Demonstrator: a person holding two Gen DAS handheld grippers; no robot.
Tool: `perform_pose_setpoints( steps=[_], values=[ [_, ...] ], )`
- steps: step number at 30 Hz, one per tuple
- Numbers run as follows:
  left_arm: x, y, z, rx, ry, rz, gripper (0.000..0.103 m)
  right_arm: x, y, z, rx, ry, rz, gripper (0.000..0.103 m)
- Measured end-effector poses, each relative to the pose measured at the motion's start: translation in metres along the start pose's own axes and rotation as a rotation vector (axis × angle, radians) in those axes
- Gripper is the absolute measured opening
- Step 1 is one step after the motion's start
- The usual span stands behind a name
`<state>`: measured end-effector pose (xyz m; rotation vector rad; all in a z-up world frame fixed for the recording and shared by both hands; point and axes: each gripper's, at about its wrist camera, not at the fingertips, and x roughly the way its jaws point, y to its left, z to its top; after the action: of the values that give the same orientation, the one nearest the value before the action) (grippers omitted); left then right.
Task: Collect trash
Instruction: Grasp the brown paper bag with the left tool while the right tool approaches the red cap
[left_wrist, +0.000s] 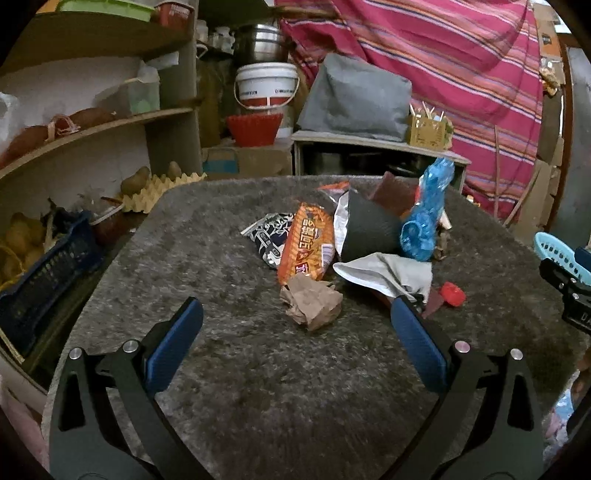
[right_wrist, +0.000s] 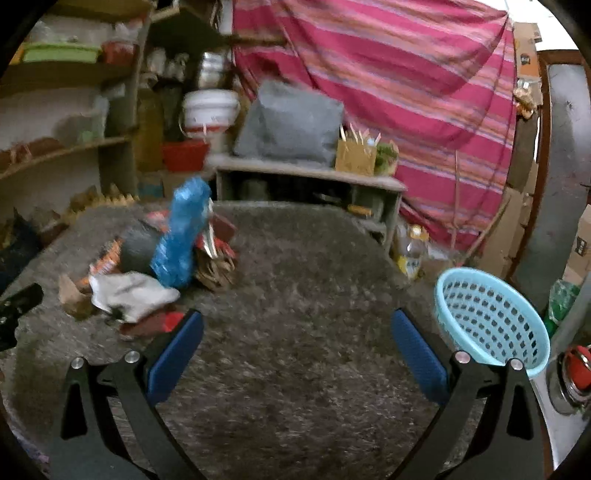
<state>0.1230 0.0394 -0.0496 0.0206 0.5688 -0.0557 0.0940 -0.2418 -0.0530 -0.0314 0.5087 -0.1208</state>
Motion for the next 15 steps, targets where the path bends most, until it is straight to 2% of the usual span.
perform_pose_setpoints(
  steps=[4, 7, 13, 15],
  values=[
    [0.028, -0.002, 0.002, 0.008, 0.071, -0.01, 0.098, 0.015, -0.003, -0.002, 0.028, 0.034, -0.049, 0.099],
    [0.049, 0.0, 0.001, -0.006, 0.13, -0.012, 0.097, 0.025, -0.009, -0.002, 0.075, 0.069, -0.029, 0.099],
    [0.073, 0.0, 0.006, -0.004, 0.173, -0.026, 0.082, 0.045, -0.008, -0.005, 0.104, 0.15, -0.015, 0.099],
    [0.079, 0.0, 0.005, -0.004, 0.195, -0.038, 0.071, 0.052, -0.006, -0.007, 0.097, 0.176, -0.014, 0.099]
  ],
)
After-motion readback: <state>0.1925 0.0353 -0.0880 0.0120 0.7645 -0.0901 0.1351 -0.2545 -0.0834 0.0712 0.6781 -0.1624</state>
